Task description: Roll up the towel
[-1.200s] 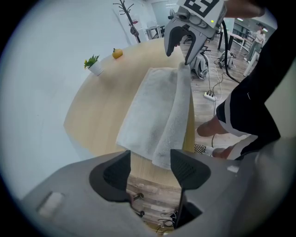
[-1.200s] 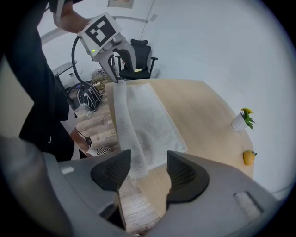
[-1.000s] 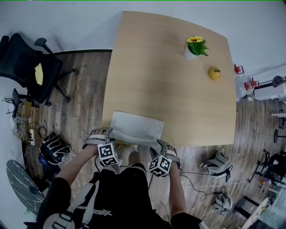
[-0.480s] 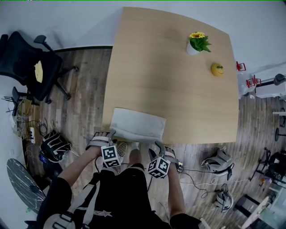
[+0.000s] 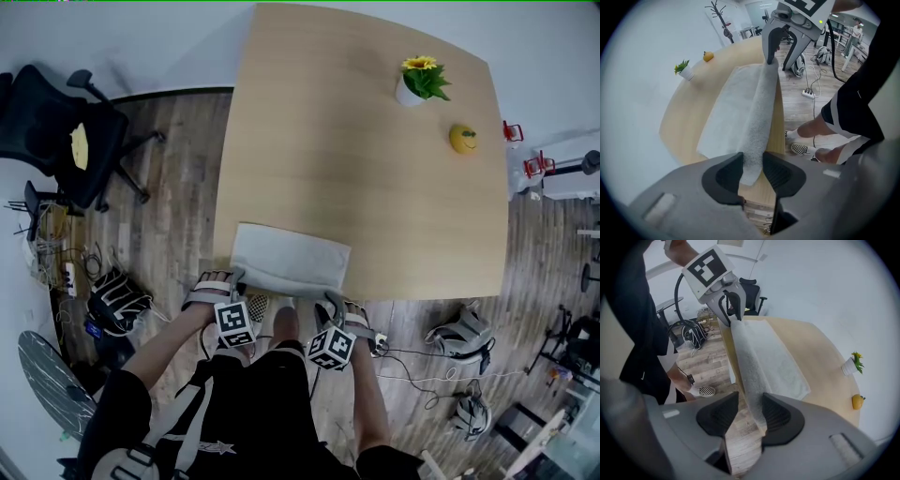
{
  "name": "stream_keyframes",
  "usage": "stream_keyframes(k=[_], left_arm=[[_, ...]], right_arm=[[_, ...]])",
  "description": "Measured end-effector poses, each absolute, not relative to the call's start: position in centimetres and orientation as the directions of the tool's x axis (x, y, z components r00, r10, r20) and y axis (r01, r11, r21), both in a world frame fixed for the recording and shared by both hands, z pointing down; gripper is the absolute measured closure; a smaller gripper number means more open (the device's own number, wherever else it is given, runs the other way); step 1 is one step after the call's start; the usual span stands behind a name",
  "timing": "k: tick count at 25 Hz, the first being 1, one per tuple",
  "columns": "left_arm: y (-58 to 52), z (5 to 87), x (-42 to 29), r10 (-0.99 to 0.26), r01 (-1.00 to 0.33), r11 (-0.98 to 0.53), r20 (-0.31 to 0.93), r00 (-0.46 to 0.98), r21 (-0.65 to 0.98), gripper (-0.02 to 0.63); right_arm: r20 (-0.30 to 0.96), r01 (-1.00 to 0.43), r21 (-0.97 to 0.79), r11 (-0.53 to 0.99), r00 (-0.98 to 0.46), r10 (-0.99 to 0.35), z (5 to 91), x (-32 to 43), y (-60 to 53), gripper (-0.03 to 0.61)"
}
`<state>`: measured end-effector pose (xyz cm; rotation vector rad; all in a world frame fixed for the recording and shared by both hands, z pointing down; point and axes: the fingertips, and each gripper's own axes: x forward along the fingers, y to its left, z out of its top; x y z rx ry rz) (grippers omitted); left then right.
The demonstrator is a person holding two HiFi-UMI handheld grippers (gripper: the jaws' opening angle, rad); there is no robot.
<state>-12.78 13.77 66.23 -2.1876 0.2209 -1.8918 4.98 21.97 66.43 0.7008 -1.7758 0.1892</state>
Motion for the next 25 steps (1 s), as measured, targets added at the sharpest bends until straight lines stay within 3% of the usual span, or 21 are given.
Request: stream_keyframes(k=[9,25], left_arm=[[13.7,66.1,-12.8,-0.33,0.079,-0.936,0.933,0.146,-0.343,0.536],[15.8,66.0,-14.0,-0.214,0.09,-0.97,0.97,0.112,-0.224,0.549]], right_arm=[[0.899,-0.511,0.31,0.802,-0.118,-0.422,66.5,5.7,21.3,0.513],[0.935,-0.537,0.182,0.824,-0.166,-0.315,66.2,4.8,22.7,0.526]])
